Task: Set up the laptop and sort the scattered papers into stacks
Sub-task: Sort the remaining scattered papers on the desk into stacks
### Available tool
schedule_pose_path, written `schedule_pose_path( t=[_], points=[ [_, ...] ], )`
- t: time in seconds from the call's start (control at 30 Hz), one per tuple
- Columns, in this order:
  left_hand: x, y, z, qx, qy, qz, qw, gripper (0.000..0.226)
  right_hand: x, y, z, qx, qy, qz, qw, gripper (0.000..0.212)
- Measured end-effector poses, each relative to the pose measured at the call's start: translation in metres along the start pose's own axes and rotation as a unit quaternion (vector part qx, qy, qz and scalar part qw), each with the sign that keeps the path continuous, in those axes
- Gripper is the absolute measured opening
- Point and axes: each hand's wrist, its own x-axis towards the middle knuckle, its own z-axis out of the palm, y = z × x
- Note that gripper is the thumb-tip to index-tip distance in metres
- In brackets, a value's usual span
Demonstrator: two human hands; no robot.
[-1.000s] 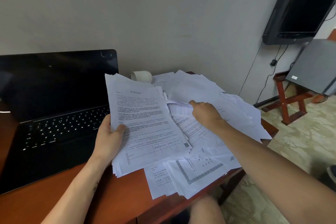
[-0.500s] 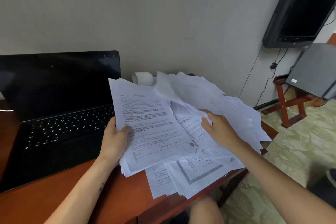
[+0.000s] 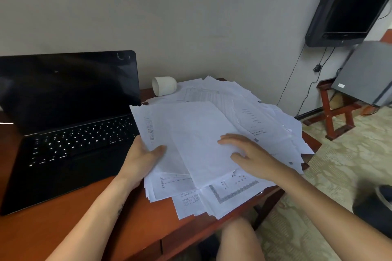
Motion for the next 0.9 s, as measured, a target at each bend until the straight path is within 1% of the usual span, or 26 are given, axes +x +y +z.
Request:
schedule_pose_path(
  t=[0.03,0.07,0.13,0.2,0.33,0.4,0.47,0.5,0.6,0.7,0.8,0.9],
  points=[
    [-0.001,0.0,0.0,0.004,0.006,-0.009,1.0,0.032,0.006,0.002,-0.001,-0.038,0.048,0.019,0.998,0.044],
    [-0.002,0.001,0.0,0.005,0.006,-0.018,1.0,0.035,0.012,0.005,-0.001,-0.087,0.078,0.05,0.992,0.044],
    [-0.001,-0.001,-0.002,0.005,-0.016,-0.033,0.999,0.046,0.023,0.008,0.001,-0.15,0.083,0.122,0.977,0.054],
    [0.0,-0.001,-0.004,0.007,-0.048,-0.04,0.998,0.055,0.031,0.012,0.007,-0.15,0.087,0.154,0.973,0.061],
    [-0.001,0.001,-0.002,-0.004,-0.07,-0.045,0.997,0.066,0.041,0.012,0.016,-0.128,0.164,0.159,0.965,0.057],
    [-0.003,0.002,0.0,-0.002,-0.07,-0.04,0.997,0.063,0.042,0.007,0.02,-0.053,0.17,0.152,0.972,0.054],
    [-0.004,0.003,0.003,0.004,-0.064,-0.035,0.997,0.056,0.042,0.0,0.029,0.032,0.155,0.143,0.977,0.042],
    [-0.004,0.003,0.004,0.001,-0.056,-0.035,0.998,0.052,0.043,-0.002,0.033,0.046,0.155,0.133,0.978,0.035],
    [-0.004,0.001,0.005,-0.014,-0.039,-0.032,0.999,0.041,0.051,-0.004,0.042,0.061,0.193,0.111,0.973,0.03],
    [-0.004,-0.001,0.007,-0.006,-0.041,-0.013,0.999,0.032,0.061,-0.004,0.043,0.097,0.237,0.14,0.957,0.028],
    [-0.001,-0.005,0.007,0.026,-0.034,0.001,0.999,0.036,0.068,-0.008,0.049,0.087,0.256,0.133,0.954,0.027],
    [0.002,-0.012,0.003,0.05,-0.037,0.01,0.998,0.049,0.072,-0.013,0.056,0.066,0.252,0.115,0.959,0.023]
  ],
)
